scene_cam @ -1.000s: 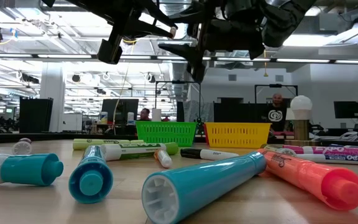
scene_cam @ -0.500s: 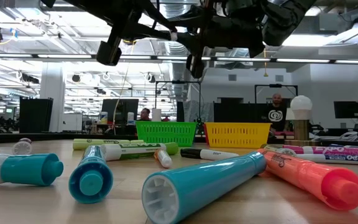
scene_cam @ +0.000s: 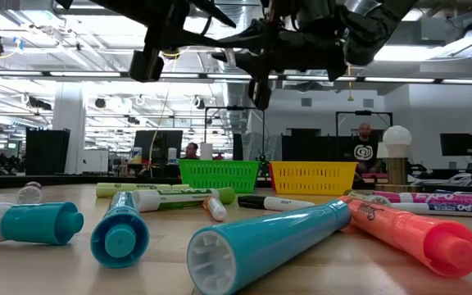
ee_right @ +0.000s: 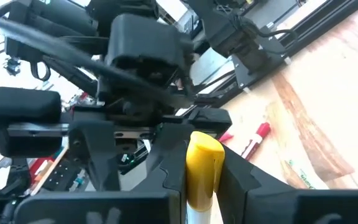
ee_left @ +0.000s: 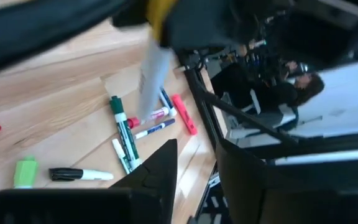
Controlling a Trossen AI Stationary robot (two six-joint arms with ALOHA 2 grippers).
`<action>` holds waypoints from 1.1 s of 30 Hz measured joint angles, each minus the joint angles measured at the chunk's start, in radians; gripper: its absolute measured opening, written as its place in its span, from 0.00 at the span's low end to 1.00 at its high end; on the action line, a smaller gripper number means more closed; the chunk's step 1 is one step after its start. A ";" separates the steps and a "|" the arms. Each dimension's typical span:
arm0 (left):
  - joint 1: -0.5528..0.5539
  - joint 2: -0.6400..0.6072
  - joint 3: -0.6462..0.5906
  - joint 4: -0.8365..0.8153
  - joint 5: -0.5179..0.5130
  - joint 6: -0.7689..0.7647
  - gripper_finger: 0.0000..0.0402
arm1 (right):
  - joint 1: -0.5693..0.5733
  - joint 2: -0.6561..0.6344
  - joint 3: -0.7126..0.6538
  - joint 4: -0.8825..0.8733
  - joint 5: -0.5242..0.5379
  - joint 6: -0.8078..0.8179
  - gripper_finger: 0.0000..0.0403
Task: Pick & Place Markers
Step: Put the yellow highlighter into the red bin
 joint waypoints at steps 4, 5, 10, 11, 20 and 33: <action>0.000 -0.004 0.000 -0.032 0.016 0.024 0.29 | -0.039 -0.013 0.000 -0.044 -0.018 -0.008 0.12; 0.000 -0.005 0.000 -0.050 0.017 0.025 0.29 | -0.049 -0.022 0.000 -0.070 -0.018 -0.022 0.13; 0.000 -0.010 0.000 -0.136 0.016 0.026 0.29 | -0.116 -0.112 0.000 -0.278 -0.006 -0.145 0.12; 0.000 -0.011 0.000 -0.153 0.017 0.026 0.29 | -0.133 -0.132 0.000 -0.318 0.008 -0.173 0.11; 0.017 -0.018 0.000 -0.236 -0.019 0.079 0.29 | -0.319 -0.310 0.000 -0.632 0.204 -0.407 0.13; 0.137 -0.029 0.000 -0.234 -0.019 0.433 0.29 | -0.439 -0.306 0.000 -0.783 0.332 -0.556 0.13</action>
